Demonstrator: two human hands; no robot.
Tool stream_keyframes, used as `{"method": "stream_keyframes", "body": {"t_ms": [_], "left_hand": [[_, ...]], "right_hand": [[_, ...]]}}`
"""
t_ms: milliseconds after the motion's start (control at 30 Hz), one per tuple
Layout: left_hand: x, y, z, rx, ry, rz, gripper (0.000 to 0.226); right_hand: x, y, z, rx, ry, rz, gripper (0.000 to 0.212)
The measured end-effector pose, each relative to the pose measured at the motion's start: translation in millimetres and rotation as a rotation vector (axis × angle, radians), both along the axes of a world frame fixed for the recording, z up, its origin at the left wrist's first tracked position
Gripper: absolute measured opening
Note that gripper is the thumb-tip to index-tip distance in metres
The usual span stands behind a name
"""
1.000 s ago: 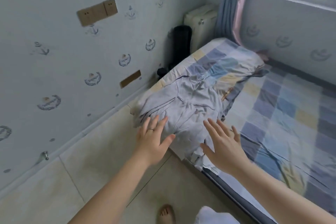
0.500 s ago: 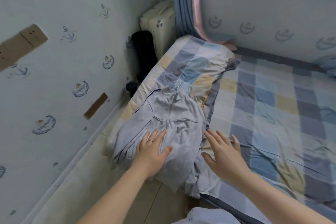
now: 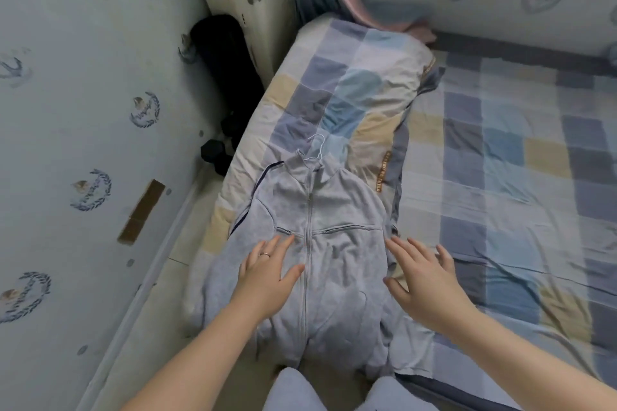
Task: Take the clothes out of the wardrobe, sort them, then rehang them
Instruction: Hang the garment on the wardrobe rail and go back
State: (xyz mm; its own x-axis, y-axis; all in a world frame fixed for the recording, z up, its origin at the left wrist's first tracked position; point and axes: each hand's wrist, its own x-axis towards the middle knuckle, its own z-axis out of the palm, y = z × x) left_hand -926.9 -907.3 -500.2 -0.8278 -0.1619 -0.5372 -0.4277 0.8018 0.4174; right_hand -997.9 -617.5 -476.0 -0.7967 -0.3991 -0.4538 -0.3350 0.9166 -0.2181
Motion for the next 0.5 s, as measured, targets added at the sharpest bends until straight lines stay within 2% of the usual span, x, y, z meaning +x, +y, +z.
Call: {"method": "stream_keyframes", "body": {"t_ms": [167,333,500], "left_hand": [[-58.5,-61.6,-67.0,0.007,-0.064,-0.029,0.061],[-122.9,-99.3,-170.6,-0.007,-0.079,-0.064,0.062],[-196.2,-118.4,-275.3,-0.135,0.039,-0.116,0.066]], "right_hand": [[-48.0,-51.3,-63.8,0.05,-0.095,-0.145,0.067],[-117.1,-98.6,-166.2,0.051,-0.119,-0.221,0.065],[-186.7,-128.2,-277.0,0.016,-0.107,-0.324,0.068]]}}
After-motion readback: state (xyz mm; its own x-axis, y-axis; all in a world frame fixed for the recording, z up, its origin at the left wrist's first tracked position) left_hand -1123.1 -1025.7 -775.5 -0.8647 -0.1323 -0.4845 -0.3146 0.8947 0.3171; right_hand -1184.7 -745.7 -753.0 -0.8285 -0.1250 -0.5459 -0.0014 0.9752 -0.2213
